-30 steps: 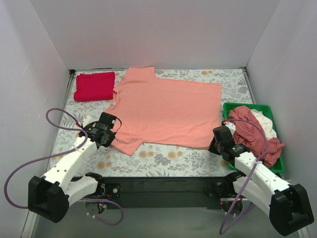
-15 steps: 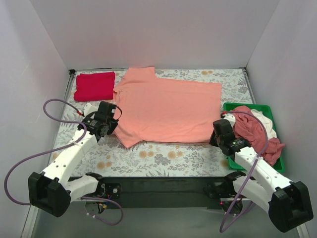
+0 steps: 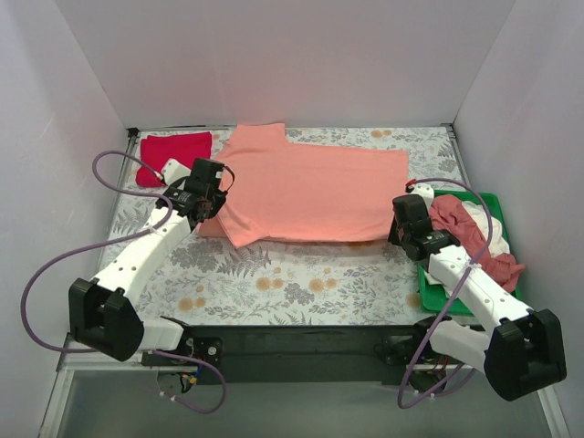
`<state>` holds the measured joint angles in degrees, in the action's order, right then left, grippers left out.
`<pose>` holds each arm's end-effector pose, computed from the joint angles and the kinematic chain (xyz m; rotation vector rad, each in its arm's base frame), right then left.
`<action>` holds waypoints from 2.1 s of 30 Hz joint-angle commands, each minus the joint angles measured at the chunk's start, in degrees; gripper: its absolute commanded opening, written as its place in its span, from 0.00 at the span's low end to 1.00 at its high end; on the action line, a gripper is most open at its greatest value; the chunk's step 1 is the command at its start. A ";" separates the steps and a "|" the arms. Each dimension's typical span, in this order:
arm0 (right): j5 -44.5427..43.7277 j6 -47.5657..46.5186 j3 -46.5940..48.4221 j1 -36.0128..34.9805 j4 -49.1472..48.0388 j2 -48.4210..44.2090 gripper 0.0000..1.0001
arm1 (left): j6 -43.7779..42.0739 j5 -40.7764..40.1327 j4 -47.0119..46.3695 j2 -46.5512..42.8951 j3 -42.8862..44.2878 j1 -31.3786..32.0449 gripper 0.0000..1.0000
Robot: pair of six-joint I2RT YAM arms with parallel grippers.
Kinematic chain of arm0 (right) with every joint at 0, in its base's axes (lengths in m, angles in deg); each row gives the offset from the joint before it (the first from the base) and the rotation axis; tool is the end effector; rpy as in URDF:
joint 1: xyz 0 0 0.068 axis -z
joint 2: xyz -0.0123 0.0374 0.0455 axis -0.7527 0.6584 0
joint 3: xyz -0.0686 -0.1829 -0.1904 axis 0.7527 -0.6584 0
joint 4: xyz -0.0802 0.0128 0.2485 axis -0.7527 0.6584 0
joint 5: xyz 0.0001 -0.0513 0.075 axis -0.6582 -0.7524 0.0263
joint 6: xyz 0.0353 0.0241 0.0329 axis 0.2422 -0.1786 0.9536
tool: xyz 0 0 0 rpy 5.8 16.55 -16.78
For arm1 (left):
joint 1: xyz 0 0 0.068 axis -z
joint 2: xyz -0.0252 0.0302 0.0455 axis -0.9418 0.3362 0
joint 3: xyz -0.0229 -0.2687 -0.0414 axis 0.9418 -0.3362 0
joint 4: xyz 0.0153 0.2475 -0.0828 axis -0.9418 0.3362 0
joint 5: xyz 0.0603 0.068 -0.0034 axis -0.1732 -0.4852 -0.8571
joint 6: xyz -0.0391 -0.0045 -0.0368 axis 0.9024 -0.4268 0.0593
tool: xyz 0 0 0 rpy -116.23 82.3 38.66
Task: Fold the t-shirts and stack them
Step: Fold the tshirt
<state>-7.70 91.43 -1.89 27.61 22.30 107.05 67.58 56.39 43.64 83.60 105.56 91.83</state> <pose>0.2093 0.0650 0.2322 0.2943 2.2138 -0.0724 0.2532 -0.0823 0.2963 -1.7495 1.6563 -0.4668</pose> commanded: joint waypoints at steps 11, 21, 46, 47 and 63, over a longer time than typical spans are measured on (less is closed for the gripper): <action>-2.19 -4.91 9.15 3.37 -3.37 8.72 0.01 | -6.02 -5.78 -5.06 12.50 13.90 -1.00 0.00; 1.24 -6.14 14.95 5.83 -4.26 16.81 0.01 | -10.32 -4.29 -8.31 21.56 21.46 -2.40 0.00; 6.69 -8.42 26.11 11.72 -4.52 33.59 0.07 | -24.74 -1.57 -8.76 49.94 46.50 -3.90 0.00; 7.04 -8.60 26.47 11.81 -4.52 34.03 0.17 | -24.66 -1.47 -8.06 51.09 47.82 -3.90 0.11; 27.58 -13.70 22.87 9.09 -6.45 27.63 0.98 | -20.71 5.11 -8.11 39.44 33.89 -4.16 0.91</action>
<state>12.41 79.28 23.15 37.79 17.97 137.73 44.65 60.04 38.35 132.60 146.26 88.05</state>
